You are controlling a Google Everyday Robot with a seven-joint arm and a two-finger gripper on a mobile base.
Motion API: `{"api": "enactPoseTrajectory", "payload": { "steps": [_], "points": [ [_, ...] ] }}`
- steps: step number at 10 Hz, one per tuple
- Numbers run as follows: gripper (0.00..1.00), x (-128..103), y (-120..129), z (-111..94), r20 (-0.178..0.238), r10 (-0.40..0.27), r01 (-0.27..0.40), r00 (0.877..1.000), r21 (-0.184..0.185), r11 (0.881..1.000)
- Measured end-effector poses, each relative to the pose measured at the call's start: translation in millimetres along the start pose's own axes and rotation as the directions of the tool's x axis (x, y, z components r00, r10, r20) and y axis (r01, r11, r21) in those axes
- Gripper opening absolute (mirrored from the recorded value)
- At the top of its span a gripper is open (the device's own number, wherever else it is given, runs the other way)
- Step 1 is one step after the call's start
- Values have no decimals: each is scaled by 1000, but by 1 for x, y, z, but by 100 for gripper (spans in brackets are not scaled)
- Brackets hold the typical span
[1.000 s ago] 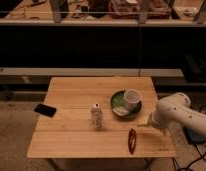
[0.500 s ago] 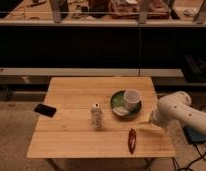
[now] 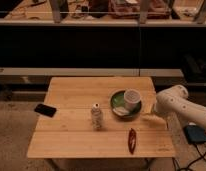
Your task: Push the ceramic bowl across the table
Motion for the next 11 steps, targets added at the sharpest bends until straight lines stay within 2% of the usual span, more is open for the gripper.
{"api": "enactPoseTrajectory", "payload": {
  "steps": [3,5,7,9,11],
  "points": [
    [29,20,3,10,-20,29,-30,999,-9,1000],
    [8,32,-3,18,-29,40,-39,999,16,999],
    [0,43,-13,26,-25,47,-45,999,47,998],
    [0,54,-27,30,-19,48,-46,999,83,996],
    [0,56,-39,35,9,49,-50,999,124,991]
  ]
}}
